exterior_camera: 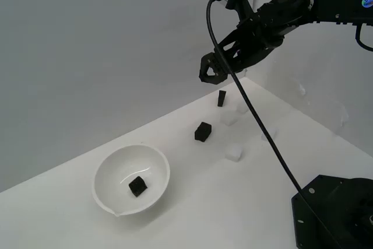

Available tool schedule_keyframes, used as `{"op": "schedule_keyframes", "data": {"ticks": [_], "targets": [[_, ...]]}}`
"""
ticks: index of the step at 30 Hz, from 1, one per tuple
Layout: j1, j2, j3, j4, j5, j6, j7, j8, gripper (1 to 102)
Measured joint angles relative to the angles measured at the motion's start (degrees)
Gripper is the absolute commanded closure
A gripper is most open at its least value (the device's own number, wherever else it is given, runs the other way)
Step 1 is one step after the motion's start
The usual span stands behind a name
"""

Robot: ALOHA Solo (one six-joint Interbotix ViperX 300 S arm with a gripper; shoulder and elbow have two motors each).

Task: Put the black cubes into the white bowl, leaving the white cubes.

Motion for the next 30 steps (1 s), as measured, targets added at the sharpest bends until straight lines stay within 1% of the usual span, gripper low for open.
{"op": "schedule_keyframes", "data": {"ticks": [3,7,13,22,30], "targets": [[0.79,-1.85,-1.93,0.7,0.88,0.0,-2.81,0.0,3],[1.05,-5.71,-5.71,0.79,0.88,0.26,-5.89,0.0,3],[3.52,-10.55,-10.63,0.79,0.97,0.88,-9.67,0.0,3],[7.47,-15.82,-15.73,0.88,1.05,0.97,-12.74,0.0,3],[8.7,-18.81,-18.9,0.97,1.05,0.97,-15.47,0.09,3]]}}
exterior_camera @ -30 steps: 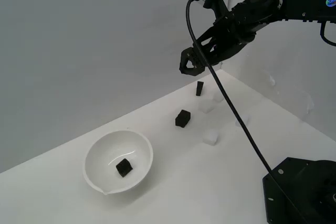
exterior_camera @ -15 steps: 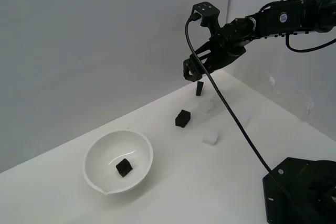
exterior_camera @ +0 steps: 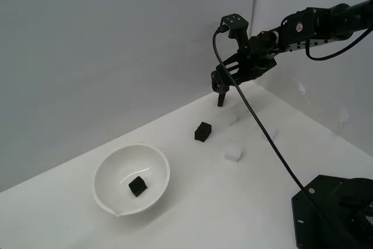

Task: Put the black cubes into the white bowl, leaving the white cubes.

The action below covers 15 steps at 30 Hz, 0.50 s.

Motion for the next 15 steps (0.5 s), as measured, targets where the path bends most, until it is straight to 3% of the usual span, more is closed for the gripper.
{"op": "schedule_keyframes", "data": {"ticks": [15], "targets": [[-0.7,-3.69,-3.6,-0.09,-0.09,-0.18,-5.19,0.0,3]]}}
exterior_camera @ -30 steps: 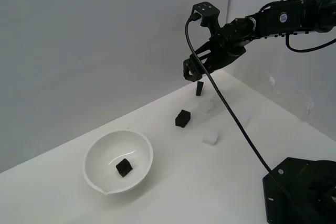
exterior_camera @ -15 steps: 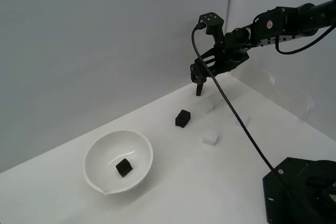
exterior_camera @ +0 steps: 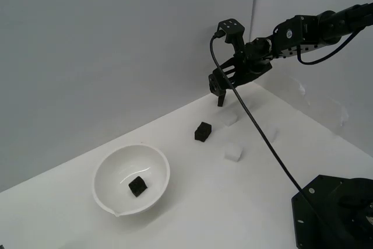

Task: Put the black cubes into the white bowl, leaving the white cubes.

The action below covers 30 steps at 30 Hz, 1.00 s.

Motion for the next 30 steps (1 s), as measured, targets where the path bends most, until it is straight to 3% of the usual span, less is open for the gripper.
{"op": "schedule_keyframes", "data": {"ticks": [8,20,22,30], "targets": [[-0.88,-2.29,-2.2,0.7,0.79,-0.44,-2.46,-0.09,3],[-0.88,-4.75,-4.57,0.79,0.79,-0.53,-2.64,-0.09,6],[-0.88,-5.45,-5.27,0.79,0.88,-0.53,-2.72,-0.09,13],[-0.88,-5.8,-5.8,0.79,0.79,-0.53,-2.72,-0.09,68]]}}
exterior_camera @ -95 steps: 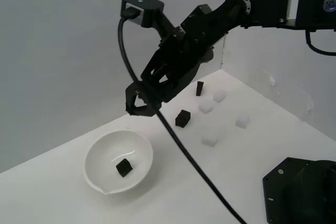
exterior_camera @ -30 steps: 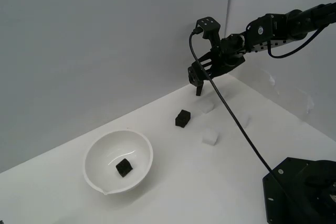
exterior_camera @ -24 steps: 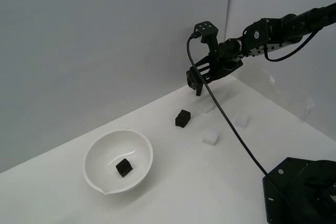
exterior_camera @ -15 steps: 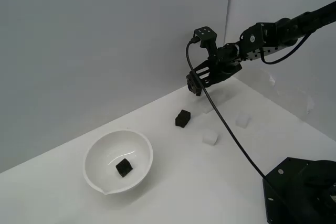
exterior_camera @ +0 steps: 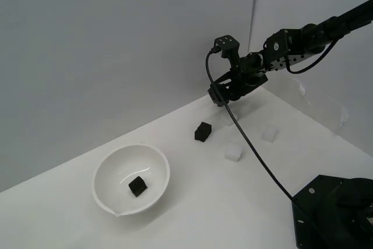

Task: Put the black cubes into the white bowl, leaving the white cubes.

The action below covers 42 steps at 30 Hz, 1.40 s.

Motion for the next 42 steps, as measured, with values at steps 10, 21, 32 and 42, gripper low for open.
{"op": "schedule_keyframes", "data": {"ticks": [10,21,32,42], "targets": [[0.0,1.41,1.49,1.58,1.67,-0.09,-0.09,-0.09,100],[0.0,10.28,10.2,1.85,1.85,0.44,4.57,0.0,100],[-2.46,22.41,22.32,2.81,2.99,0.44,12.74,-0.09,100],[-13.62,34.01,34.01,2.99,3.08,-0.7,19.34,-0.09,100]]}}
